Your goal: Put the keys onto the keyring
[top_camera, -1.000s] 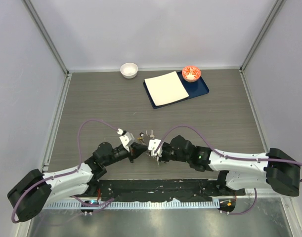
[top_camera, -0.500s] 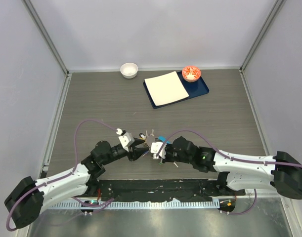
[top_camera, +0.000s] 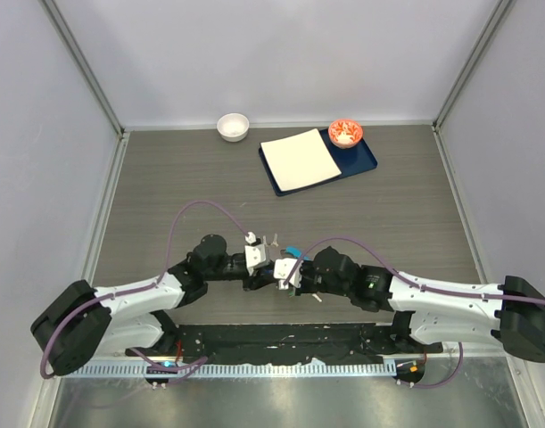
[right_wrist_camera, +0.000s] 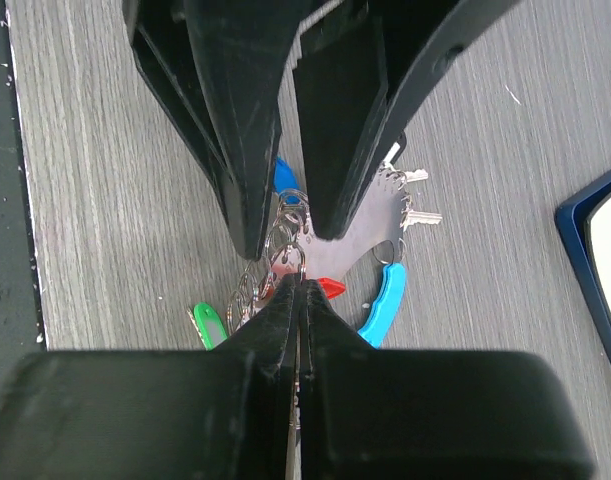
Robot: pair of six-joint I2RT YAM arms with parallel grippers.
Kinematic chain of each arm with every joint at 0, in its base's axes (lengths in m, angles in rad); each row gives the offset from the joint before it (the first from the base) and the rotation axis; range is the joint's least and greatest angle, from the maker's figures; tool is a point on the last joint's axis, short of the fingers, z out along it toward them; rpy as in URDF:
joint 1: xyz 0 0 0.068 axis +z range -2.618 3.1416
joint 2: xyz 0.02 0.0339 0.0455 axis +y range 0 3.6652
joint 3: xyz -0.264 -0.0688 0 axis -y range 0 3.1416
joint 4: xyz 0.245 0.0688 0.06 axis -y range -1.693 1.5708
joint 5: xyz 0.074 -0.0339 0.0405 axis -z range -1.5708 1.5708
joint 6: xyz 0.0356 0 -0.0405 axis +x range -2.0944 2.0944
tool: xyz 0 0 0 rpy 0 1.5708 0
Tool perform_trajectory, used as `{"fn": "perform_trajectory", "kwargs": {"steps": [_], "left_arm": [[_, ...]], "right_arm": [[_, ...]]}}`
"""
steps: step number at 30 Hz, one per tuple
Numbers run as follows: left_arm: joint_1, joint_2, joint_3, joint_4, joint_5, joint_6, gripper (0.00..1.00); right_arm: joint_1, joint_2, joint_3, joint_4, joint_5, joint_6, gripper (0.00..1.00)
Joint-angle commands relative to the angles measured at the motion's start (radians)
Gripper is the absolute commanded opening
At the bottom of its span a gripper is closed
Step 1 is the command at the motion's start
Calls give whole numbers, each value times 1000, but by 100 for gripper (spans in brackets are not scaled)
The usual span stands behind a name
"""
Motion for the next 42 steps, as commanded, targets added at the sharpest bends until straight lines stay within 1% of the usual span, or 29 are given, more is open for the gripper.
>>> {"fn": "perform_trajectory", "kwargs": {"steps": [1,2,5,8,14,16,19,22,23,26,30,32,40,41,42], "left_arm": [[2,67,72,-27,101,85,37],[4,76,80,-39,102,89,34],[7,111,97,-45,104,92,30],[9,131,100,-34,104,92,28],[10,154,125,-68,104,100,27],[12,156,126,-66,108,100,24],[12,156,128,-68,113,96,17],[15,143,128,-79,113,91,3],[22,136,122,-79,113,86,0],[47,75,106,-82,101,59,0],[62,-13,86,-93,33,16,0],[62,-31,77,-82,18,-19,0],[64,-116,43,9,-60,-115,0],[64,-131,37,22,-66,-151,0],[64,-139,30,59,-71,-162,0]], "right_arm": [[4,-32,24,37,6,-10,1],[4,-33,23,39,6,-10,1],[4,-41,21,39,6,-10,1],[4,-44,21,39,8,-10,1],[3,-47,18,37,6,-7,1],[4,-52,18,37,6,-7,1],[4,-50,18,36,6,-5,1],[4,-53,20,27,6,-2,1],[4,-56,20,24,6,-2,1],[4,-79,18,8,6,3,1],[4,-96,15,-5,6,1,1],[4,-90,15,-7,6,-1,1],[4,-43,23,-7,6,-10,1],[4,-37,21,-6,6,-11,1],[4,-32,20,-1,6,-10,1]]}}
